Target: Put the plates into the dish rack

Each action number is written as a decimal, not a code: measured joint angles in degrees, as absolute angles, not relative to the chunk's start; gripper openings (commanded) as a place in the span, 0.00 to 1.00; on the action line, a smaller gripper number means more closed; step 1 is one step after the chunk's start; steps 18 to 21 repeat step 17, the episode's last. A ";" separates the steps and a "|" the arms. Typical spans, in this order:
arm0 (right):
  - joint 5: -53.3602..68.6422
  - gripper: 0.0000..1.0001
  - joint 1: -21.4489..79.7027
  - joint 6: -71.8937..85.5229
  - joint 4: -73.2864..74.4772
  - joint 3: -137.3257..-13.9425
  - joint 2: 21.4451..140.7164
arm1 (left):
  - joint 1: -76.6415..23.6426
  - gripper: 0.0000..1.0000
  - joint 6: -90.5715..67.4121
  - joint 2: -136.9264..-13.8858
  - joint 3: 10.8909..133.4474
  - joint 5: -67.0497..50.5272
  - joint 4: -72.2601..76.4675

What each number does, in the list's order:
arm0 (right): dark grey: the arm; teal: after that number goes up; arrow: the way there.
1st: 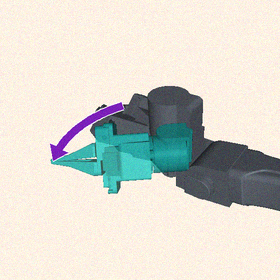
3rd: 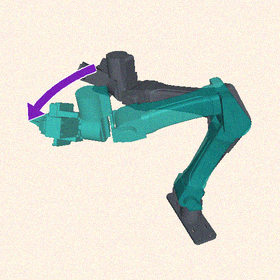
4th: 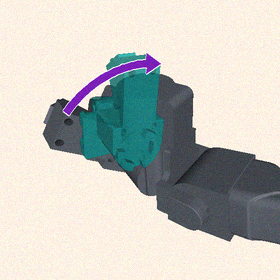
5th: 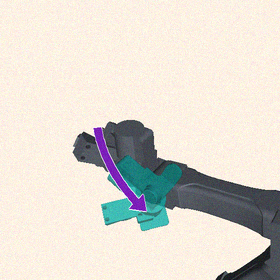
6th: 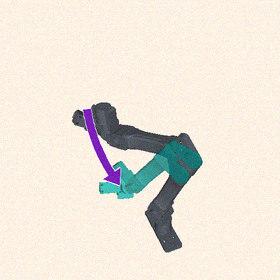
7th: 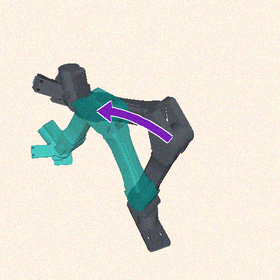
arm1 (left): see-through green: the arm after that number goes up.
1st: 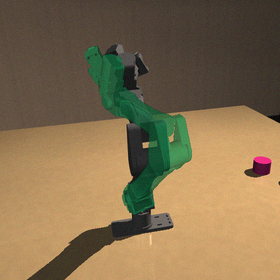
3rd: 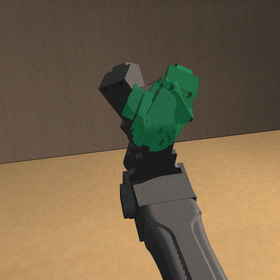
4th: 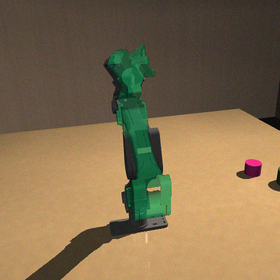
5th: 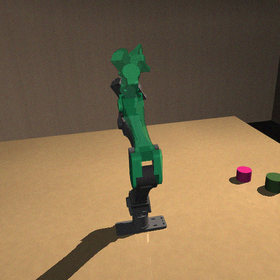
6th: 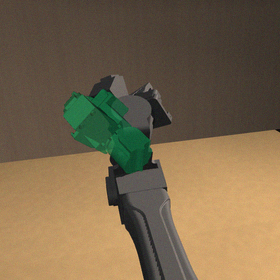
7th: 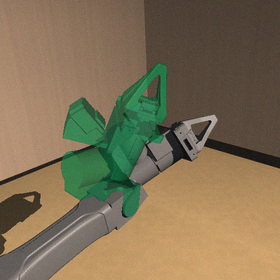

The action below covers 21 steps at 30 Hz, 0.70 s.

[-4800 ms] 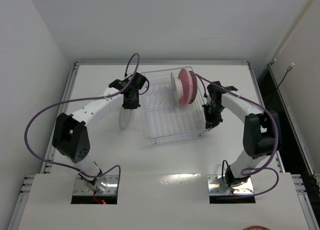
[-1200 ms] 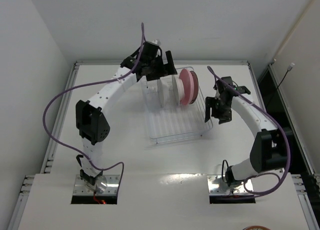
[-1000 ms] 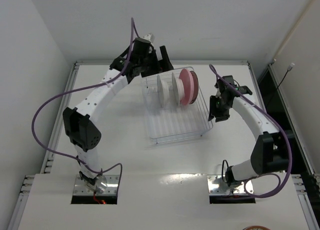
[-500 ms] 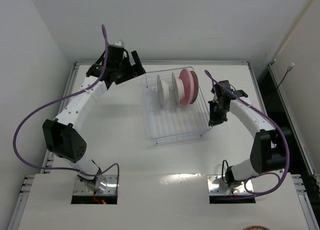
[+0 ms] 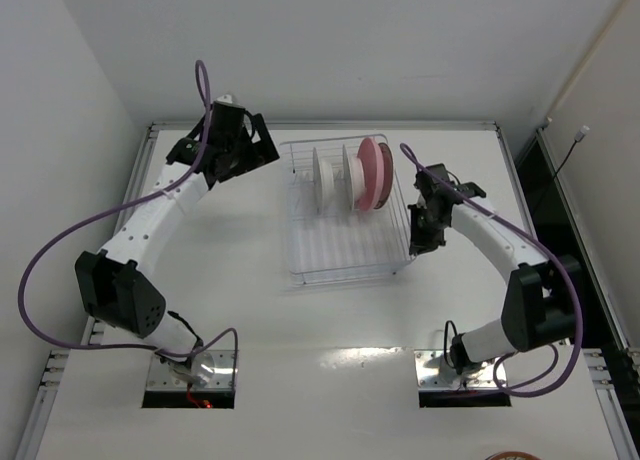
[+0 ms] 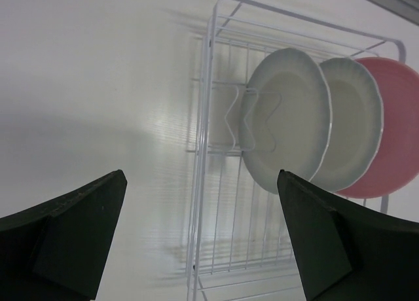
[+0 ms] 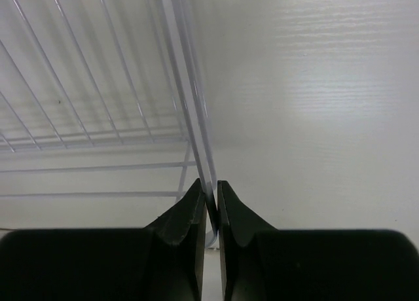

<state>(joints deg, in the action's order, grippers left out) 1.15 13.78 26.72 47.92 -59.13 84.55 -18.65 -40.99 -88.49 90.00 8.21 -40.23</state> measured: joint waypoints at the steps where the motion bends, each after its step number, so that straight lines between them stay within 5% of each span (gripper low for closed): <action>1: 1.32 0.16 14.02 27.24 47.83 -58.89 84.34 | -18.65 1.00 -40.99 -88.38 89.62 8.80 -40.38; 3: 2.20 0.63 14.37 29.69 47.83 -58.50 83.81 | -18.65 1.00 -41.19 -88.16 88.86 10.00 -41.10; 5: 2.39 0.89 14.96 31.35 48.38 -58.57 83.37 | -18.65 1.00 -41.21 -87.99 88.31 11.51 -41.87; 9: -0.08 1.00 15.46 32.67 52.31 -61.84 81.65 | -18.65 1.00 -41.74 -87.11 87.09 14.55 -42.98; 21: -10.66 1.00 14.81 32.10 55.53 -78.72 78.52 | -18.65 1.00 -42.70 -86.00 84.18 18.17 -43.83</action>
